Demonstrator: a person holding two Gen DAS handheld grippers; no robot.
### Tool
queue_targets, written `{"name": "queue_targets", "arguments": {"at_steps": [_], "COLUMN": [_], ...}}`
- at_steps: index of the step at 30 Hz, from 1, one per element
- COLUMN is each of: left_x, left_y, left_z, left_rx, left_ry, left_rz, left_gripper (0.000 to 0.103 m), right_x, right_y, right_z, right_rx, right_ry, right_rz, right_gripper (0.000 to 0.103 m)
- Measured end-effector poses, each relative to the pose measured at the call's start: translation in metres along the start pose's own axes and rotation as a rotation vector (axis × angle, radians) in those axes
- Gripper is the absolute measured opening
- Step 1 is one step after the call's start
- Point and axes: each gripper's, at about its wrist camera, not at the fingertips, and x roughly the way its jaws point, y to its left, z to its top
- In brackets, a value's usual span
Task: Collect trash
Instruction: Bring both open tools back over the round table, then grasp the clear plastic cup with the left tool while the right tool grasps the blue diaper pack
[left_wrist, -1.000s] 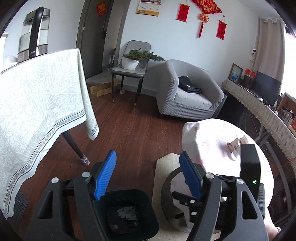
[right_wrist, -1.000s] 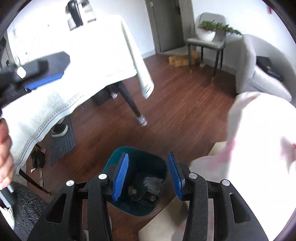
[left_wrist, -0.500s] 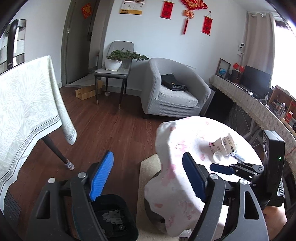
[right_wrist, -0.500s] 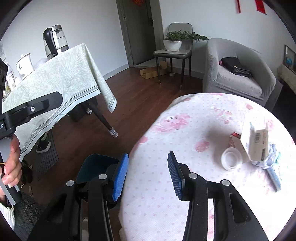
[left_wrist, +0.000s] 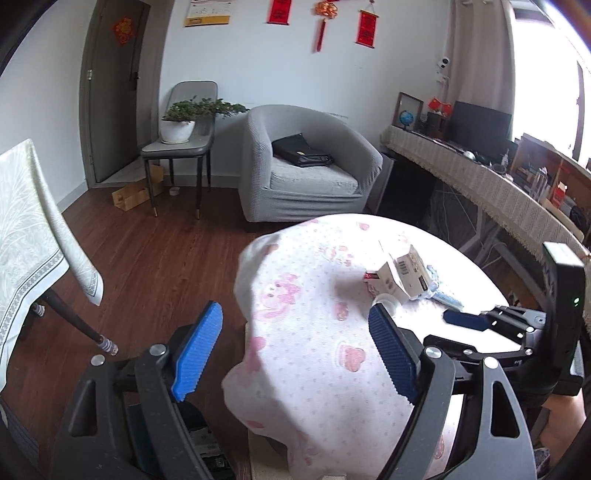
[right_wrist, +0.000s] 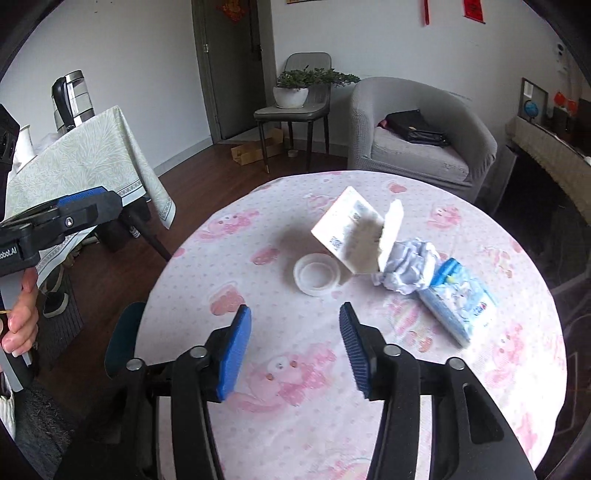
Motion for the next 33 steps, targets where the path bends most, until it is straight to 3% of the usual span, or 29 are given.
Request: {"name": "queue_targets", "arguments": {"at_steps": [7, 11, 15, 25, 33], "left_x": [0.036, 0.058, 0.073, 0.110, 0.138], "left_y": [-0.035, -0.053, -0.068, -0.091, -0.089], "left_z": [-0.008, -0.013, -0.020, -0.026, -0.022], "left_rx": [0.088, 0.125, 0.185, 0.267, 0.229], "left_ry": [0.061, 0.100, 0.129, 0.204, 0.244], "left_rz": [-0.033, -0.094, -0.098, -0.138, -0.132], "left_gripper": [0.077, 0.074, 0.069, 0.065, 0.064], "right_x": [-0.016, -0.024, -0.020, 0.008, 0.023], "right_y": [-0.050, -0.073, -0.093, -0.127, -0.132], "right_z": [-0.015, -0.022, -0.027, -0.032, -0.025], "right_rx": [0.019, -0.029, -0.080, -0.126, -0.179], "right_ry": [-0.008, -0.017, 0.011, 0.105, 0.130], "right_rz": [-0.075, -0.108, -0.124, -0.080, -0.039], "right_gripper": [0.070, 0.077, 0.079, 0.084, 0.086]}}
